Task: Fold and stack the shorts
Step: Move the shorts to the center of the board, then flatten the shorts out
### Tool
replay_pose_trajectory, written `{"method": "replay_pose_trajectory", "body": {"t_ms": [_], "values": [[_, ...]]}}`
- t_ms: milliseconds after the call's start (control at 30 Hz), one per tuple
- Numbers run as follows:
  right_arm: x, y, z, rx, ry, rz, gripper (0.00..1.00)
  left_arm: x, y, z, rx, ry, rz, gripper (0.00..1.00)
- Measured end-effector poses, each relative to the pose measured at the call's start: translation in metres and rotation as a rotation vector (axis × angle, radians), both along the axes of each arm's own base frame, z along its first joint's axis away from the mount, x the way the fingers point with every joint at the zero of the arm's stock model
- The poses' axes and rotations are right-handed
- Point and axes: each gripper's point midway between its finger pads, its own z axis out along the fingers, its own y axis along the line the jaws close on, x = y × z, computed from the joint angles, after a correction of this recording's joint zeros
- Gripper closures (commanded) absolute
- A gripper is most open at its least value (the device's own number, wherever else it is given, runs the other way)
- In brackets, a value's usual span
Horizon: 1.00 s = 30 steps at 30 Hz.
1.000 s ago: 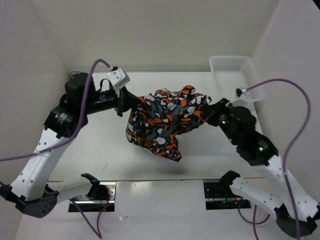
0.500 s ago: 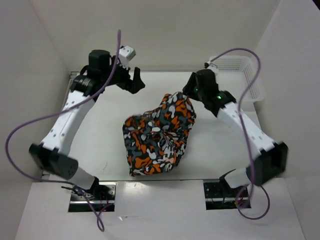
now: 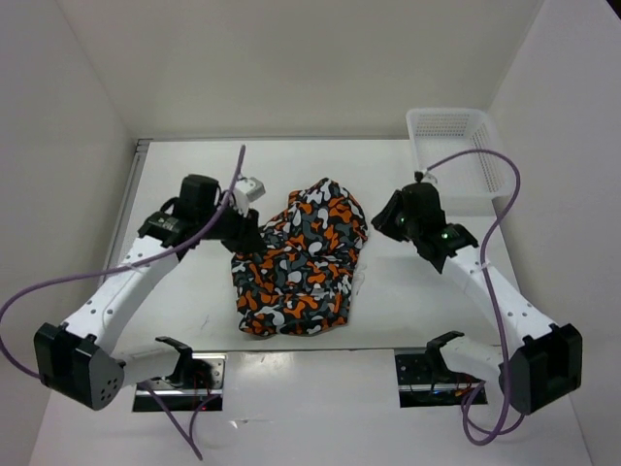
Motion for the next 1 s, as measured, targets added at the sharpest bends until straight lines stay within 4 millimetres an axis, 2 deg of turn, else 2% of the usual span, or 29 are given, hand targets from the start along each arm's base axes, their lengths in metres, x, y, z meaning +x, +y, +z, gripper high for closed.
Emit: {"method": "replay_pose_trajectory", "body": {"t_ms": [67, 100, 133, 167, 267, 400, 500, 667, 733, 767, 833, 867, 1000], "values": [[-0.020, 0.003, -0.026, 0.036, 0.059, 0.019, 0.53, -0.021, -0.009, -0.030, 0.023, 0.075, -0.048, 0.44], [-0.032, 0.005, -0.042, 0.055, 0.104, 0.033, 0.45, -0.031, -0.013, -0.042, 0.040, 0.114, -0.073, 0.32], [-0.042, 0.006, -0.055, 0.070, 0.142, 0.038, 0.38, -0.040, -0.017, -0.054, 0.063, 0.152, -0.100, 0.27], [-0.053, 0.007, -0.069, 0.081, 0.182, 0.042, 0.29, -0.050, -0.022, -0.065, 0.090, 0.189, -0.126, 0.23], [-0.082, 0.013, -0.092, 0.118, 0.265, 0.063, 0.15, -0.069, -0.035, -0.083, 0.140, 0.246, -0.194, 0.15], [-0.095, 0.021, -0.089, 0.189, 0.278, 0.077, 0.12, -0.090, -0.057, -0.093, 0.186, 0.248, -0.297, 0.12], [-0.101, 0.027, -0.091, 0.236, 0.286, 0.076, 0.12, -0.102, -0.069, -0.110, 0.245, 0.267, -0.350, 0.12], [-0.123, 0.038, -0.117, 0.259, 0.382, 0.092, 0.12, -0.108, -0.076, -0.139, 0.347, 0.290, -0.380, 0.11], [-0.133, 0.047, -0.125, 0.252, 0.418, 0.114, 0.12, -0.105, -0.077, -0.144, 0.360, 0.282, -0.372, 0.15], [-0.137, 0.054, -0.129, 0.247, 0.436, 0.132, 0.14, -0.102, -0.077, -0.146, 0.365, 0.277, -0.368, 0.35], [-0.145, 0.067, -0.137, 0.233, 0.465, 0.168, 0.19, -0.101, -0.079, -0.149, 0.365, 0.282, -0.359, 0.67], [-0.151, 0.074, -0.143, 0.219, 0.487, 0.188, 0.21, -0.099, -0.080, -0.150, 0.363, 0.273, -0.365, 0.98], [-0.168, 0.088, -0.166, 0.145, 0.549, 0.221, 0.24, -0.092, -0.084, -0.146, 0.345, 0.247, -0.356, 1.00]]}}
